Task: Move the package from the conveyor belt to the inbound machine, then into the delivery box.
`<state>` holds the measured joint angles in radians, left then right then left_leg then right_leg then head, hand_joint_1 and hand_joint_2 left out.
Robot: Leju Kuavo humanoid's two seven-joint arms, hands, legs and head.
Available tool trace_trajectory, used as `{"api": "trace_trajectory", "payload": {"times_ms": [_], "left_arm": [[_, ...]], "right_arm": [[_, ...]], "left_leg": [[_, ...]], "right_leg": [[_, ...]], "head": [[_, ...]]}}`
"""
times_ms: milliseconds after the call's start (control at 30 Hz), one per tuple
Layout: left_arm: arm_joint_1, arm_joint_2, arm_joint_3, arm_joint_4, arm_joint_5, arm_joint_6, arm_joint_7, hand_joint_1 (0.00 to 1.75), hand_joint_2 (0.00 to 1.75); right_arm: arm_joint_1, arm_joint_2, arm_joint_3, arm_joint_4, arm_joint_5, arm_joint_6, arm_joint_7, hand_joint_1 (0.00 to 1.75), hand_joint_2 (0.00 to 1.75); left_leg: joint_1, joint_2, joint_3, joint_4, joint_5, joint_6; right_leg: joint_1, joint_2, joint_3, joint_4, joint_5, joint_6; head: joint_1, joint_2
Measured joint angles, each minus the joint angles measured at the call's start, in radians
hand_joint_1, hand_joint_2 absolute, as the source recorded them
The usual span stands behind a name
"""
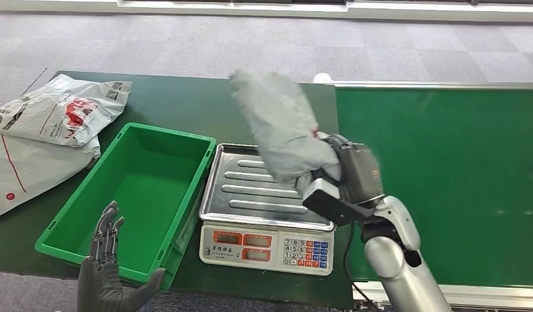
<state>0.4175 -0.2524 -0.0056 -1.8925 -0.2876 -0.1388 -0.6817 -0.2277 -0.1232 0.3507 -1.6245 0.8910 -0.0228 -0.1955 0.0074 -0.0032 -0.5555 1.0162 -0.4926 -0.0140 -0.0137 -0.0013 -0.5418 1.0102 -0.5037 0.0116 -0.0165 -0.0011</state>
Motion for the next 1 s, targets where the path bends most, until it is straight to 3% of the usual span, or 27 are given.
{"api": "trace_trajectory", "payload": {"times_ms": [167, 400, 533, 767, 1000], "left_arm": [[-0.018, 0.013, -0.017, 0.036, 0.0, -0.013, 0.001, 0.0, 1.75], [-0.022, 0.017, -0.019, 0.047, 0.0, -0.025, 0.019, 0.0, 1.75], [-0.021, 0.017, -0.018, 0.047, -0.002, -0.029, 0.023, 0.0, 1.75], [-0.005, -0.001, 0.002, 0.016, -0.011, -0.036, 0.038, 0.0, 1.75], [0.007, -0.018, 0.021, -0.007, -0.014, -0.047, 0.039, 0.0, 1.75]], "right_arm": [[-0.018, 0.011, 0.19, 0.042, 0.071, 0.065, 0.067, 1.75, 1.75], [-0.037, 0.011, 0.239, 0.102, 0.179, 0.179, 0.175, 1.75, 1.75], [-0.052, 0.012, 0.248, 0.128, 0.207, 0.189, 0.195, 0.05, 1.75], [-0.107, 0.025, 0.27, 0.181, 0.383, 0.177, 0.308, 0.0, 1.75], [-0.134, 0.042, 0.279, 0.207, 0.402, 0.175, 0.317, 0.0, 1.75]], "left_leg": [[0.001, -0.005, -0.002, 0.0, 0.002, -0.001], [0.001, -0.004, -0.003, 0.001, 0.002, -0.001], [0.001, -0.004, -0.003, 0.001, 0.002, -0.001], [0.001, -0.004, -0.002, 0.001, 0.002, -0.002], [0.001, -0.004, -0.002, 0.001, 0.002, -0.002]], "right_leg": [[0.0, -0.005, 0.0, 0.0, 0.0, 0.0], [-0.001, -0.004, -0.001, 0.0, 0.0, 0.0], [0.0, -0.004, -0.001, 0.0, 0.001, 0.0], [0.001, -0.004, -0.001, 0.0, 0.001, -0.001], [0.001, -0.004, -0.001, 0.0, 0.001, -0.001]], "head": [[0.0, 0.0], [0.0, 0.0], [0.0, 0.0], [0.0, 0.0], [0.0, 0.0]]}}
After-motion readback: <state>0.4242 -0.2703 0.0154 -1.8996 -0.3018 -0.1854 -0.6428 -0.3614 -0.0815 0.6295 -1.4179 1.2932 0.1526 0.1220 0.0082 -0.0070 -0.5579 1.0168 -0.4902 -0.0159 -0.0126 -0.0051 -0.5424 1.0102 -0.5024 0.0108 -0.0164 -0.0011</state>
